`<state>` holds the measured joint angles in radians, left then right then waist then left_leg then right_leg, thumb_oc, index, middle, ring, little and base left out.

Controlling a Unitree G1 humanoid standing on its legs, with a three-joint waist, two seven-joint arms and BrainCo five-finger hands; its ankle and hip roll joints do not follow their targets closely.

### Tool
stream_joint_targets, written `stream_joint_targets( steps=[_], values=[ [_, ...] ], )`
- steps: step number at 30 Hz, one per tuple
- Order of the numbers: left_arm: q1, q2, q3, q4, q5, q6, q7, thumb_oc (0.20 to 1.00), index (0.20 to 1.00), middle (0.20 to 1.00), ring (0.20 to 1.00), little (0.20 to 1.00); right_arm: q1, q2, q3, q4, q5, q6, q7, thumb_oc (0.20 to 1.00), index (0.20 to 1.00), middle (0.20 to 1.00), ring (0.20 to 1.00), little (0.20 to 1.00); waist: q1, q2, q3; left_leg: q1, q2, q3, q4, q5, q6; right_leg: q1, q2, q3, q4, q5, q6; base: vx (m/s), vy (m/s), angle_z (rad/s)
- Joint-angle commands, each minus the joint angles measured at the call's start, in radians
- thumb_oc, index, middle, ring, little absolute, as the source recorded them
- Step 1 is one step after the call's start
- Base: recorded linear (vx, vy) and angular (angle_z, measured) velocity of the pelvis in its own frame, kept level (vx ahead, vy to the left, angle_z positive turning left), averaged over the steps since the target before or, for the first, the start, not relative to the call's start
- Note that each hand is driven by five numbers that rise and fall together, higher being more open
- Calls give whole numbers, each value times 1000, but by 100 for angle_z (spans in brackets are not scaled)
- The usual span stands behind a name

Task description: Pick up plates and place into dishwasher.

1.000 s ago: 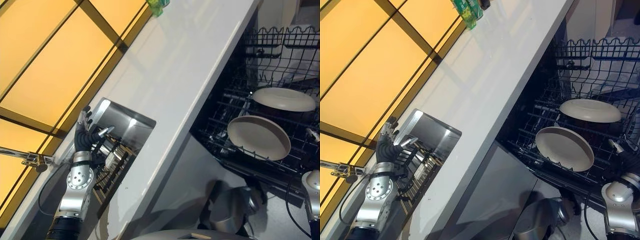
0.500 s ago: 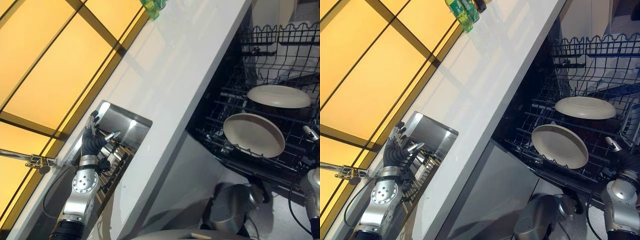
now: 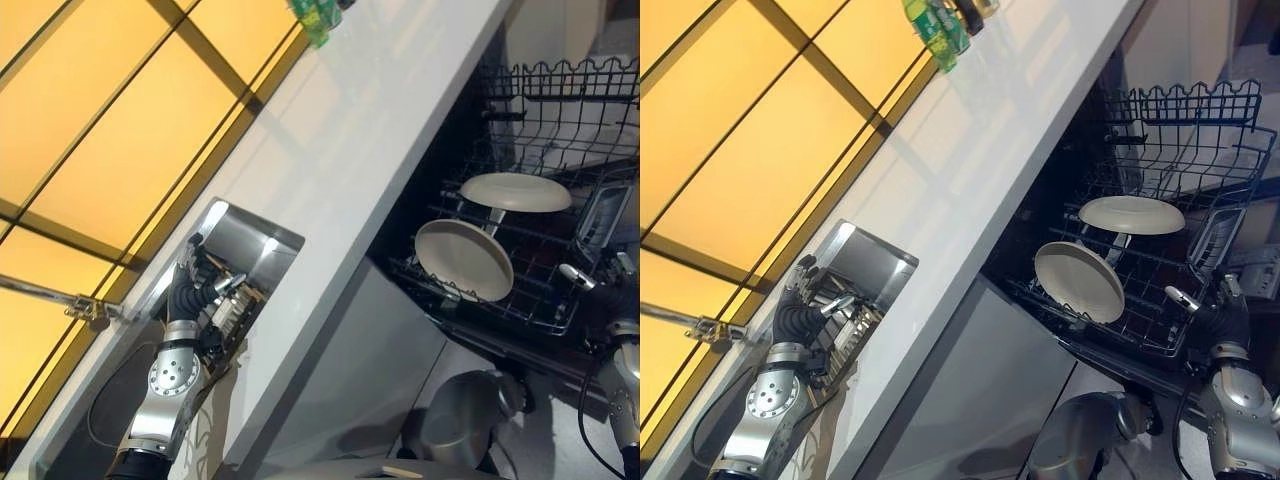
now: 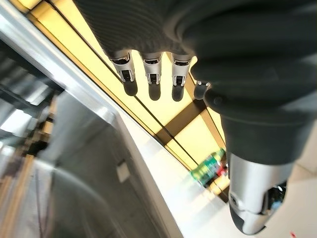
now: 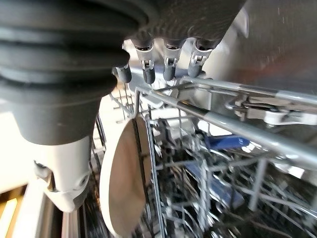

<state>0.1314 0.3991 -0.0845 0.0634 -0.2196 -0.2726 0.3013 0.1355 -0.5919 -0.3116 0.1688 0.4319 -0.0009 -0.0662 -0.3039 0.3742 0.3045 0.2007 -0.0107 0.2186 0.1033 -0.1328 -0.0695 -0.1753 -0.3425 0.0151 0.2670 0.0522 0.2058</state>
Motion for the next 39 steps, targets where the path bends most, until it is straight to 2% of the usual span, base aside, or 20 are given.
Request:
stream_joint_targets(
  steps=[1,8,15,19,25,30,39],
  values=[
    [21,27,49,-12,-2,-30,-2,1000,1000,1000,1000,1000,-14,116,242,-118,3,44,150,1000,1000,1000,1000,1000,93,-50,-100,-127,-17,-10,129,16,14,134,-38,-40,4,-119,-32,110,50,17],
    [39,15,45,1,17,-19,-27,1000,1000,1000,1000,1000,-23,152,263,-147,-21,91,154,1000,1000,1000,1000,1000,131,-83,-113,-128,-28,-29,174,-7,20,171,-75,-65,-2,-94,-18,120,59,16],
    [37,24,43,12,25,-9,-61,1000,1000,1000,1000,1000,-105,208,318,-82,-25,146,132,1000,1000,1000,1000,1000,194,-103,-116,-140,-36,-38,210,-19,20,205,-136,-106,-31,-24,-10,94,41,12],
    [18,36,31,24,18,-11,-78,1000,1000,1000,1000,1000,-181,228,349,7,-2,148,101,1000,1000,1000,1000,1000,226,-102,-114,-160,-36,-43,230,-21,19,209,-159,-126,-44,6,-11,5,18,3],
    [2,55,7,31,3,-32,-71,1000,1000,1000,1000,1000,-247,241,371,48,82,95,87,1000,1000,1000,1000,1000,265,-99,-107,-190,-43,-52,244,-24,16,201,-194,-157,-62,48,-13,-16,21,16],
    [-14,52,-14,15,-13,-18,-44,1000,1000,1000,1000,1000,-342,239,375,133,83,65,77,1000,1000,1000,1000,1000,297,-87,-107,-197,-66,-70,235,-31,17,194,-225,-178,-78,74,-10,30,72,-5],
    [-38,57,-53,27,-60,-21,-22,1000,1000,1000,1000,1000,-519,175,375,202,70,108,10,1000,1000,1000,1000,1000,335,-44,-75,-244,-88,-85,258,-26,12,169,-241,-203,-48,57,-33,-34,176,12]
  ],
)
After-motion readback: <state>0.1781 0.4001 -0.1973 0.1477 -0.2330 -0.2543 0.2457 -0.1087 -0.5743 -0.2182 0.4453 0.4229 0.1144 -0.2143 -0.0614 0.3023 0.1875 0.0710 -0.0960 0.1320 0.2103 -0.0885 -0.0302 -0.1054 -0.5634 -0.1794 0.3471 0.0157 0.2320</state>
